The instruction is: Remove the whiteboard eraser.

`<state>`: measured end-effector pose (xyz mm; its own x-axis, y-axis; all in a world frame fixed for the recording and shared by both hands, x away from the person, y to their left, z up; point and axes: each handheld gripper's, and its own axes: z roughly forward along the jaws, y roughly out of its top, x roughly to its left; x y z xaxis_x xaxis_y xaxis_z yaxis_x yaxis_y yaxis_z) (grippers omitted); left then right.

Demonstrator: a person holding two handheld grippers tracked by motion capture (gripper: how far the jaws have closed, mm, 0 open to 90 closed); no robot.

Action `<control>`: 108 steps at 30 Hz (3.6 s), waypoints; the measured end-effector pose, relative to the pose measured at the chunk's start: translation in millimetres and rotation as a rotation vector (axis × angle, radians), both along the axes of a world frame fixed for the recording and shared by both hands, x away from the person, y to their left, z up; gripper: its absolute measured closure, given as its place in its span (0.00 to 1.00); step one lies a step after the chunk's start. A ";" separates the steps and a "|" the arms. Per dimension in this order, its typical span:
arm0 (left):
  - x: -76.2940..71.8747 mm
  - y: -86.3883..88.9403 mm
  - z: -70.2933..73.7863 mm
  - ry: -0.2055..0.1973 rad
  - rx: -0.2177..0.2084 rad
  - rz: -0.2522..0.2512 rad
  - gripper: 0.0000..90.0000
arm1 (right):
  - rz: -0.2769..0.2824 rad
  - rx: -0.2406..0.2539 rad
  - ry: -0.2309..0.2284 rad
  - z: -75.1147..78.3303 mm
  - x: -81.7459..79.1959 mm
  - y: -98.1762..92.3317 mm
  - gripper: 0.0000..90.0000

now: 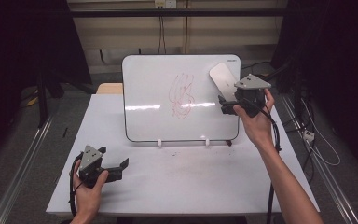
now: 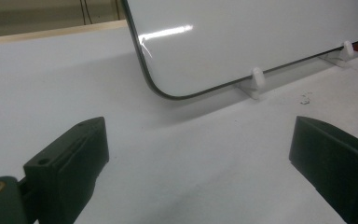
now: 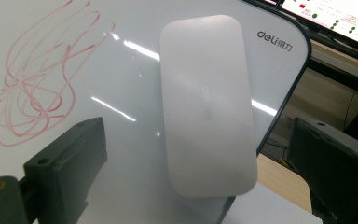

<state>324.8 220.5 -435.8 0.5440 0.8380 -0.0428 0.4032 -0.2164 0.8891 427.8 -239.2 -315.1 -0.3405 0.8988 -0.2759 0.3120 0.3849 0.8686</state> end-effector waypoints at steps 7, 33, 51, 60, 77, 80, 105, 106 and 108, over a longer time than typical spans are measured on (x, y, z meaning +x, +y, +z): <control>1.0 1.0 -0.8 0.005 -0.006 0.006 0.05 | 0.012 -0.029 0.007 1.8 17.3 6.6 0.12; 1.0 0.3 -0.7 0.009 0.005 -0.003 0.05 | -0.046 -0.162 0.015 -10.1 46.0 13.0 0.23; 0.4 2.6 -1.9 0.026 0.006 0.006 0.05 | -0.058 -0.161 0.047 -10.7 48.8 16.0 0.35; 0.0 4.2 -1.3 0.025 0.011 0.008 0.05 | -0.025 -0.060 0.086 -6.7 48.4 6.2 0.35; -0.1 4.3 -1.6 0.020 0.013 0.011 0.05 | 0.026 0.016 0.034 -0.6 25.6 1.5 0.35; 0.6 5.5 -2.2 0.021 0.016 0.014 0.05 | 0.032 0.003 0.028 -2.5 21.8 2.7 0.35; -3.0 7.3 -1.2 0.021 0.011 0.026 0.06 | 0.092 -0.013 -0.042 -13.0 -4.2 26.5 0.35; -3.0 6.7 -1.2 0.021 0.014 0.026 0.06 | 0.096 -0.016 -0.044 -13.4 -4.9 28.4 0.35; -3.1 6.0 -1.5 0.025 0.017 0.026 0.06 | 0.107 -0.022 -0.047 -13.4 -6.3 32.4 0.35</control>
